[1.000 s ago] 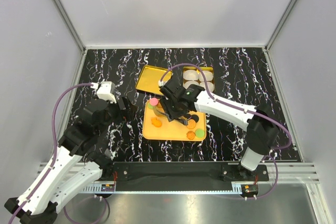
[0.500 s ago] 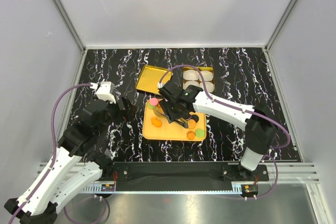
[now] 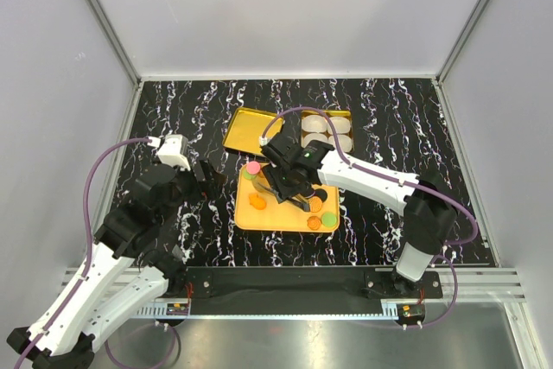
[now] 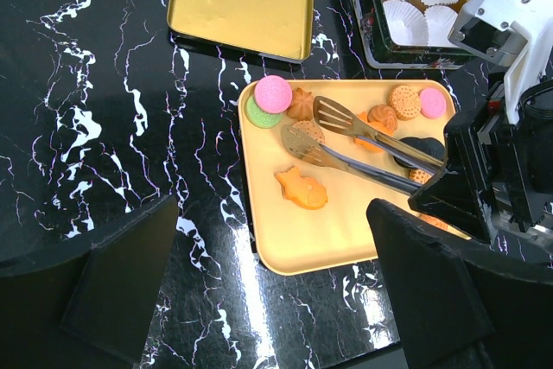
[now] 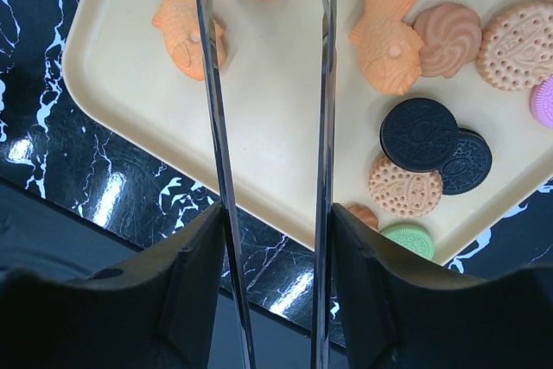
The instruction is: Pack the cookies
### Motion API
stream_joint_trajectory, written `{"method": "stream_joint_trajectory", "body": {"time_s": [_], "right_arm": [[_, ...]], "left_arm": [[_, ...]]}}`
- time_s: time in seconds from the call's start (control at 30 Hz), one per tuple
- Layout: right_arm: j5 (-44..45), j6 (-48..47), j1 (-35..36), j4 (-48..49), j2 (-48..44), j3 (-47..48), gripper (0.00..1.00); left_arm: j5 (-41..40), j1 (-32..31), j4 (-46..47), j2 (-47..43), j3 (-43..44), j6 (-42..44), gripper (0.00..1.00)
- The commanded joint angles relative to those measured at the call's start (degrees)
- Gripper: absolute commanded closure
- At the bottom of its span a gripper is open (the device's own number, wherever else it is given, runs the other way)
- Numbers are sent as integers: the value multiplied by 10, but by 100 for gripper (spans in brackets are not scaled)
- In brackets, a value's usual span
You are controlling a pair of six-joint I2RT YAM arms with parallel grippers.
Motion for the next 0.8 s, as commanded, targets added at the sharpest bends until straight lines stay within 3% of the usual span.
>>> {"method": "stream_joint_trajectory", "body": {"time_s": [0.0,0.43,0.77], "right_arm": [[-3,-1,6,-9,-32,20,43],[-11,-5,6,-6,-24,25,43],[-27,-3,7,-11,-24,33,49]], "left_arm": [[-2,-2,17,-6,-5,1,1],[-1,-2,18,-7,-4,1,1],[0,-2,18,-9,-5,1,1]]}}
